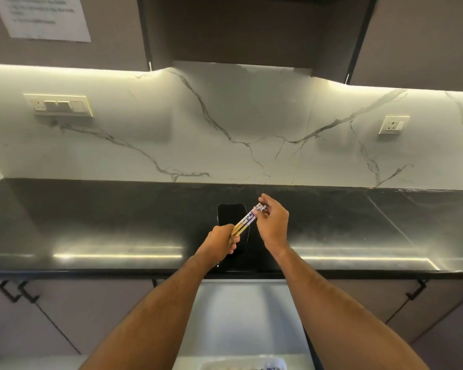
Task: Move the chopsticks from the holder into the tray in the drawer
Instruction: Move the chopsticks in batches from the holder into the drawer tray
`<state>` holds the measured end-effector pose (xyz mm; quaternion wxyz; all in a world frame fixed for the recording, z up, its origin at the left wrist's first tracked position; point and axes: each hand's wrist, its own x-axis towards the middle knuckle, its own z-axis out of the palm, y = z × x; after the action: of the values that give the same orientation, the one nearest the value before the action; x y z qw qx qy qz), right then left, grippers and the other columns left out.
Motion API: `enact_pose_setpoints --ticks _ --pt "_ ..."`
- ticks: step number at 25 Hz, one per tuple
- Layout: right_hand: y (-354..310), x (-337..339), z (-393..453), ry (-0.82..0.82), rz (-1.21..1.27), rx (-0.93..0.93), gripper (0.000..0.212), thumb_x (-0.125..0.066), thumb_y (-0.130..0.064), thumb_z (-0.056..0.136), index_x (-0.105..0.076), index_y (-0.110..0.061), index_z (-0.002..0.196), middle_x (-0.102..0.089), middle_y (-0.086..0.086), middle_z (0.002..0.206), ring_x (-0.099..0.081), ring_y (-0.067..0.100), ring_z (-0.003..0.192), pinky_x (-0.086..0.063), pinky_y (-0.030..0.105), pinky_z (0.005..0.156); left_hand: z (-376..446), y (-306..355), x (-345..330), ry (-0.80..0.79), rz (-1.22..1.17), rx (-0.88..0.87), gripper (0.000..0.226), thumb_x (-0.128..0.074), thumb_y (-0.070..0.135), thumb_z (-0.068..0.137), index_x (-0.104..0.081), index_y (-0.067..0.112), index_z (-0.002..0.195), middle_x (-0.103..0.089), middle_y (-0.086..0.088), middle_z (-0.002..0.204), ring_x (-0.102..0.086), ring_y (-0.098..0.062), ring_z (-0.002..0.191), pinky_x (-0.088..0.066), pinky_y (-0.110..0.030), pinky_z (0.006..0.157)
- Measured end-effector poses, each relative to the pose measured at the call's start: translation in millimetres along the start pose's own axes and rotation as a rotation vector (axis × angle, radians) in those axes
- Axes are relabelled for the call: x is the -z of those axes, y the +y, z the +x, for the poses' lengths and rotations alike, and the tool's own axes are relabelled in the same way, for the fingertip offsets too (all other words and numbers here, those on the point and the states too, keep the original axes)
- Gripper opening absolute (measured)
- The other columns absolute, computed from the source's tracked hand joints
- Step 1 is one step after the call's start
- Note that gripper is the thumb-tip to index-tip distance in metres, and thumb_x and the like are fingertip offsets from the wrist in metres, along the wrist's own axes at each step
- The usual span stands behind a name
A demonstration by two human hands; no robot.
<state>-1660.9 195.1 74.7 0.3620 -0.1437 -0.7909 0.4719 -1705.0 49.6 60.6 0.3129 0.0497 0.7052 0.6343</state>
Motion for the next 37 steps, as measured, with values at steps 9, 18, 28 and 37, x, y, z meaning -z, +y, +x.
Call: enact_pose_setpoints --ticks 9,18,28,37 --pt "1.9 23.4 -60.4 -0.144 -0.366 0.100 0.041 -0.073 -0.012 0.091 -0.065 -0.007 0.130 -0.071 0.008 0.119 -0.066 0.013 0.104 -0.048 0.010 0.087 -30.7 -33.1 19.8 0.035 1.138 -0.312 0.014 -0.051 0.021 0.105 -0.057 0.015 0.116 -0.064 -0.007 0.101 -0.057 -0.016 0.078 -0.052 -0.031 0.077" --pt "20.7 25.7 -96.8 -0.766 -1.046 0.336 0.014 -0.062 -0.013 0.098 -0.066 -0.014 0.112 -0.072 0.008 0.101 -0.067 0.023 0.086 -0.055 0.035 0.083 -26.1 -59.3 -15.0 -0.036 1.444 -0.340 0.022 -0.065 0.013 0.097 -0.063 0.015 0.119 -0.068 -0.009 0.112 -0.065 -0.025 0.098 -0.052 -0.035 0.094" --pt "102.2 38.1 -170.8 -0.956 -1.102 0.267 0.015 -0.056 -0.013 0.099 -0.067 -0.012 0.109 -0.068 0.011 0.102 -0.065 0.027 0.091 -0.052 0.034 0.080 -49.3 -171.1 -17.1 -0.123 1.537 -0.335 0.016 -0.064 0.013 0.096 -0.071 0.011 0.110 -0.069 -0.009 0.101 -0.067 -0.024 0.089 -0.054 -0.029 0.078" --pt "177.3 37.8 -244.5 -1.150 -1.055 0.165 0.016 -0.062 -0.011 0.096 -0.072 -0.013 0.108 -0.072 0.010 0.099 -0.070 0.027 0.087 -0.057 0.033 0.079 -63.9 -283.3 -21.5 -0.168 1.530 -0.221 0.016 -0.060 0.005 0.094 -0.073 0.010 0.102 -0.071 -0.012 0.095 -0.070 -0.030 0.085 -0.059 -0.037 0.080"
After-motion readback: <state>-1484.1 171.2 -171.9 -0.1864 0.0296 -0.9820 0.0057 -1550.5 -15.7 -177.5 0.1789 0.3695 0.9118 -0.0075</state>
